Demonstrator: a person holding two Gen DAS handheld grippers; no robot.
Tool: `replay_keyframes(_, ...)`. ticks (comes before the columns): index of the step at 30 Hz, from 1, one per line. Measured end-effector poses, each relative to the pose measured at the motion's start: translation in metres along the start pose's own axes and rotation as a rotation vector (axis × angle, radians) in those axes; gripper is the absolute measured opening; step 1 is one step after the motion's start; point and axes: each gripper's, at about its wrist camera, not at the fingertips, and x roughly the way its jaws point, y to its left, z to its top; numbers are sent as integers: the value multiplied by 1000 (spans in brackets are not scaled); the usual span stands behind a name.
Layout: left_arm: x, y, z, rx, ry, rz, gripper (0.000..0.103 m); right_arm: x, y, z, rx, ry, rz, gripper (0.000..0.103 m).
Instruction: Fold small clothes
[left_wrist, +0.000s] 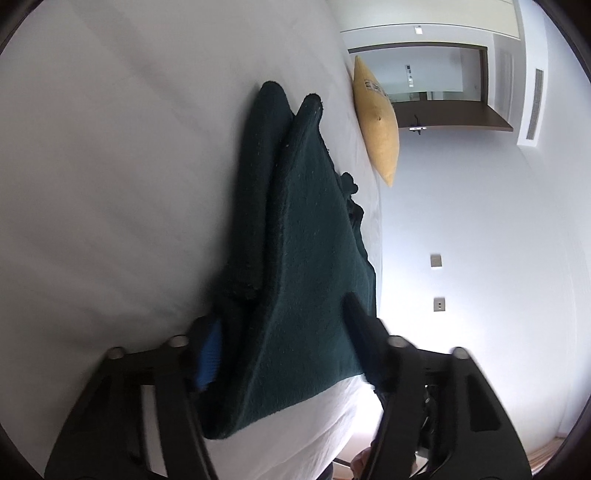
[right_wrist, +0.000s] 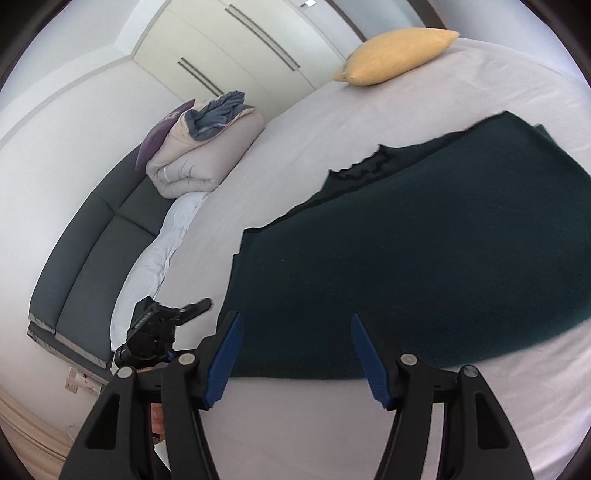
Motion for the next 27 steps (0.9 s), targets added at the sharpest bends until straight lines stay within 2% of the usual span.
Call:
replay_keyframes(4,3,-6,-9,44,-12,-10,52,31,11,18,-17,74,19,64)
replay_keyframes(9,8,-5,-8,28,-52,-50,50,74,18,42,-14,138,33,64)
replay_keyframes(10,5,-4,-9,27,-58,-54,38,83,19,47,-9,152,45,64)
replay_keyframes(12,3,0,-9,17,-70,-54,23,99,19,55,-3,178,44,64)
replay_keyframes(14,4,4,-8,8,-74,-41,15,115,15,61,11,212,43,64)
replay_keyframes(18,6,10,-6,-8,-76,-49,12,142,2,61,26,268,-3,65)
replay_keyframes(23,5,1,-7,15,-102,-42,11,139,-3,54,0,243,40,66)
replay_keyframes(27,1,-16,-10,65,-118,-9,11,140,-7,56,25,249,65,66)
